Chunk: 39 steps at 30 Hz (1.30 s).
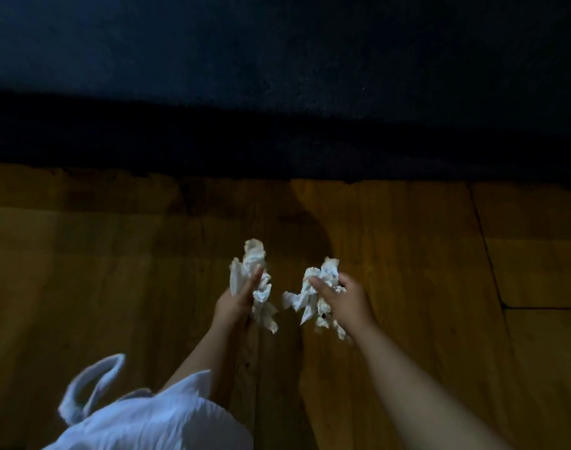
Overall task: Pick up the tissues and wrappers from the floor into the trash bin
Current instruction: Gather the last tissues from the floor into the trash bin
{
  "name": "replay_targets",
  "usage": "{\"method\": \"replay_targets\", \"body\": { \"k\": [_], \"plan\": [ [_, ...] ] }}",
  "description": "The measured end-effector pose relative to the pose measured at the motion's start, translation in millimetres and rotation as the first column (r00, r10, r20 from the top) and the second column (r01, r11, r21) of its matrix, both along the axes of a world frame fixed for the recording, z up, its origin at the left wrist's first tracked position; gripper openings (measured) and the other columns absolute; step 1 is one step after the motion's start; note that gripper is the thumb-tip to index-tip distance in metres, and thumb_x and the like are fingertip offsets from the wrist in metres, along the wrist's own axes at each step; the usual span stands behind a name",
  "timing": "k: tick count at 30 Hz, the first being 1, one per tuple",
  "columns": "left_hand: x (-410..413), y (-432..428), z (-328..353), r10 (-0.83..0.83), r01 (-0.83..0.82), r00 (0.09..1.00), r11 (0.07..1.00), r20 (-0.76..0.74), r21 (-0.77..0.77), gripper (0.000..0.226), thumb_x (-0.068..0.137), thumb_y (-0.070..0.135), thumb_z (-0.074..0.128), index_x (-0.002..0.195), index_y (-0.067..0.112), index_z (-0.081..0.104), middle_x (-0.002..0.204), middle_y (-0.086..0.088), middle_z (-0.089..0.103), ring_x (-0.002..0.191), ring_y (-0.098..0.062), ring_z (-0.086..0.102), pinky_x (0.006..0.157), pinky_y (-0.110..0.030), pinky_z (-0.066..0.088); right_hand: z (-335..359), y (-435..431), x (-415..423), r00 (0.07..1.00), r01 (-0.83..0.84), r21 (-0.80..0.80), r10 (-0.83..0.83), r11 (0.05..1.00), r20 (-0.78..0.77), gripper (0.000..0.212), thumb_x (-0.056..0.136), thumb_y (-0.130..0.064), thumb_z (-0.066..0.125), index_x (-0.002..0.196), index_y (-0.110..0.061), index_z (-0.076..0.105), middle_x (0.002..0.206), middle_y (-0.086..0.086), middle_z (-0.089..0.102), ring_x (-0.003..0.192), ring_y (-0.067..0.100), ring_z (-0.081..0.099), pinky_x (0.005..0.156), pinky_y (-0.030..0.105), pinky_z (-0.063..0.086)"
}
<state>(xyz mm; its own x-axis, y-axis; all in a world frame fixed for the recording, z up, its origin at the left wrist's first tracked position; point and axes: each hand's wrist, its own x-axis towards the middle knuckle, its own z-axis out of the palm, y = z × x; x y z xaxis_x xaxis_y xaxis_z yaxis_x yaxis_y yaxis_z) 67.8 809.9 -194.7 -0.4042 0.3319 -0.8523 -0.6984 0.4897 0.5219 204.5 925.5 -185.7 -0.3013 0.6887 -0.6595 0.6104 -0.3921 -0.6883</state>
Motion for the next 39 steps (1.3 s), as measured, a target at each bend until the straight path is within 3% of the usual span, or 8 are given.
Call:
{"method": "replay_targets", "body": {
  "k": [12, 16, 19, 21, 24, 27, 31, 39],
  "plan": [
    [-26.3, -68.6, 251.0, 0.108, -0.101, 0.993, 0.986, -0.045, 0.131, 0.041, 0.072, 0.041, 0.070, 0.105, 0.017, 0.065, 0.109, -0.009, 0.070, 0.096, -0.023, 0.067, 0.085, -0.038, 0.055, 259.9, -58.6, -60.5, 0.985, 0.092, -0.094, -0.105, 0.991, -0.140, 0.068, 0.082, -0.034, 0.067, 0.139, -0.011, 0.037, 0.142, 0.013, 0.045, 0.128, 0.031, 0.046, 0.100, 0.039, 0.041],
    [-55.6, -136.5, 338.1, 0.165, -0.150, 0.983, 0.976, -0.085, 0.157, 0.022, 0.079, 0.032, 0.067, 0.094, 0.017, 0.066, 0.088, -0.001, 0.072, 0.073, -0.008, 0.069, 0.058, -0.016, 0.053, 340.8, -118.8, -110.3, 0.993, -0.026, -0.109, 0.013, 0.994, -0.116, 0.070, 0.066, -0.052, 0.072, 0.121, -0.015, 0.053, 0.128, 0.009, 0.059, 0.114, 0.026, 0.058, 0.099, 0.046, 0.047],
    [-79.8, -197.2, 375.3, 0.232, -0.217, 0.967, 0.966, -0.102, 0.140, 0.041, 0.069, 0.049, 0.063, 0.099, 0.021, 0.066, 0.092, 0.002, 0.071, 0.084, -0.012, 0.067, 0.063, -0.023, 0.052, 377.7, -167.6, -159.7, 0.977, -0.167, -0.144, 0.144, 0.975, -0.155, 0.041, 0.072, -0.044, 0.071, 0.103, -0.021, 0.061, 0.108, 0.007, 0.067, 0.096, 0.019, 0.065, 0.091, 0.044, 0.052],
    [-103.0, -237.5, 384.8, 0.299, -0.288, 0.948, 0.951, -0.108, 0.109, 0.050, 0.064, 0.055, 0.063, 0.103, 0.023, 0.066, 0.093, 0.002, 0.071, 0.089, -0.018, 0.067, 0.075, -0.035, 0.055, 385.9, -202.2, -198.0, 0.959, -0.244, -0.146, 0.216, 0.959, -0.184, 0.017, 0.080, -0.034, 0.067, 0.092, -0.026, 0.059, 0.094, 0.000, 0.067, 0.085, 0.010, 0.063, 0.082, 0.034, 0.053],
    [-154.8, -300.8, 384.1, 0.423, -0.414, 0.898, 0.906, -0.120, 0.092, 0.055, 0.060, 0.062, 0.068, 0.102, 0.027, 0.067, 0.097, -0.009, 0.074, 0.093, -0.031, 0.069, 0.087, -0.054, 0.053, 381.9, -260.3, -268.8, 0.927, -0.332, -0.148, 0.294, 0.931, -0.232, 0.017, 0.081, -0.035, 0.066, 0.092, -0.024, 0.062, 0.095, -0.002, 0.070, 0.082, 0.008, 0.066, 0.067, 0.024, 0.053],
    [-213.3, -364.5, 370.4, 0.578, -0.576, 0.805, 0.815, -0.131, 0.061, 0.065, 0.054, 0.061, 0.076, 0.106, 0.023, 0.067, 0.103, -0.008, 0.073, 0.097, -0.029, 0.068, 0.092, -0.050, 0.051, 366.7, -323.7, -340.6, 0.913, -0.365, -0.184, 0.312, 0.913, -0.263, 0.012, 0.082, -0.035, 0.066, 0.088, -0.026, 0.061, 0.086, -0.008, 0.067, 0.077, 0.006, 0.064, 0.061, 0.022, 0.051],
    [-302.0, -435.9, 356.1, 0.680, -0.684, 0.707, 0.727, -0.193, 0.056, 0.055, 0.057, 0.051, 0.077, 0.101, 0.021, 0.064, 0.103, -0.004, 0.069, 0.097, -0.023, 0.065, 0.087, -0.038, 0.051, 349.5, -401.0, -438.3, 0.916, -0.377, -0.291, 0.309, 0.879, -0.255, 0.020, 0.078, -0.036, 0.071, 0.091, -0.022, 0.065, 0.095, 0.006, 0.071, 0.086, 0.026, 0.066, 0.076, 0.044, 0.054],
    [-433.3, -508.0, 282.5, 0.668, -0.698, 0.700, 0.715, -0.251, -0.044, 0.089, 0.059, 0.066, 0.072, 0.129, 0.014, 0.053, 0.123, -0.009, 0.063, 0.106, -0.030, 0.062, 0.096, -0.048, 0.049, 286.4, -479.0, -569.2, 0.866, -0.491, -0.277, 0.429, 0.826, -0.256, 0.042, 0.085, -0.034, 0.063, 0.122, -0.015, 0.055, 0.109, 0.005, 0.066, 0.090, 0.020, 0.066, 0.066, 0.028, 0.055]
  ]
}}
